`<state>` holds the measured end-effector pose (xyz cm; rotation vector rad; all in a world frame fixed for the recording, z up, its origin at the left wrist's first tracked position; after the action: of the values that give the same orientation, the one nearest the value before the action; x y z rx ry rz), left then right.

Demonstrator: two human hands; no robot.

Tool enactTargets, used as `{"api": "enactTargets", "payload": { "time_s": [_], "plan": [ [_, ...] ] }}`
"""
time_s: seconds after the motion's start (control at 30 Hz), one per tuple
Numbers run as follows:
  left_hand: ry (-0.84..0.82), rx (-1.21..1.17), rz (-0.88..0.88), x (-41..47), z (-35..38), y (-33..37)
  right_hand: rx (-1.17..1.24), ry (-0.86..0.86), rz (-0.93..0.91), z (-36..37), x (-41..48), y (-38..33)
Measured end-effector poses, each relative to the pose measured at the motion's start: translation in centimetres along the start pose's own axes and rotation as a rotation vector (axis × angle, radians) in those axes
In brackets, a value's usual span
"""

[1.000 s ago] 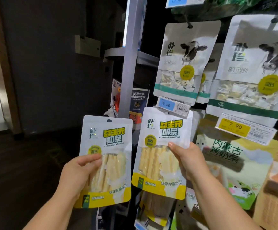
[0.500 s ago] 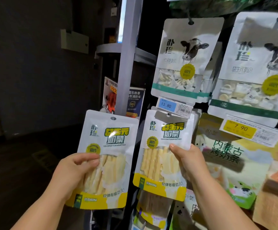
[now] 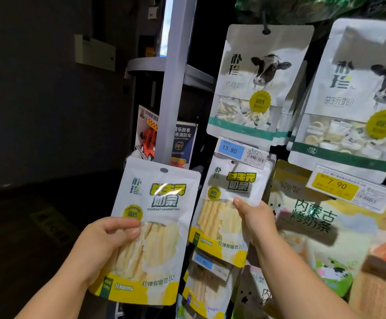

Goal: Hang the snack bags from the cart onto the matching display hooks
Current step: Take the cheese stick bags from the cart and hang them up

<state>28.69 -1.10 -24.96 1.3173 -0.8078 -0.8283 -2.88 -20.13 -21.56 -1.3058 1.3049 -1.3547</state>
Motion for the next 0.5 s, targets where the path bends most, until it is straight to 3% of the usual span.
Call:
{"api": "enactTargets", "payload": {
  "time_s": [0.33, 0.5],
  "plan": [
    [-0.064, -0.063, -0.025, 0.3, 2.4, 0.2, -0.286, 0.058, 0.065, -0.1, 2.0, 1.2],
    [-0.132, -0.080, -0.049, 0.1, 4.3, -0.3, -0.322, 0.224, -0.158, -1.6, -2.9, -0.8]
  ]
}}
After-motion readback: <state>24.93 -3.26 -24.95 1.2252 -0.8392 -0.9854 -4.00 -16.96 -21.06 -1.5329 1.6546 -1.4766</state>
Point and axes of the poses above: each hand's wrist, its own x-axis towards the middle knuckle, its own z-axis out of the palm, y = z × x, the point moved 8 cm from there along x, towards the middle knuckle, and after that the axes turned 1 degree about -x, right-handed, at the moved point
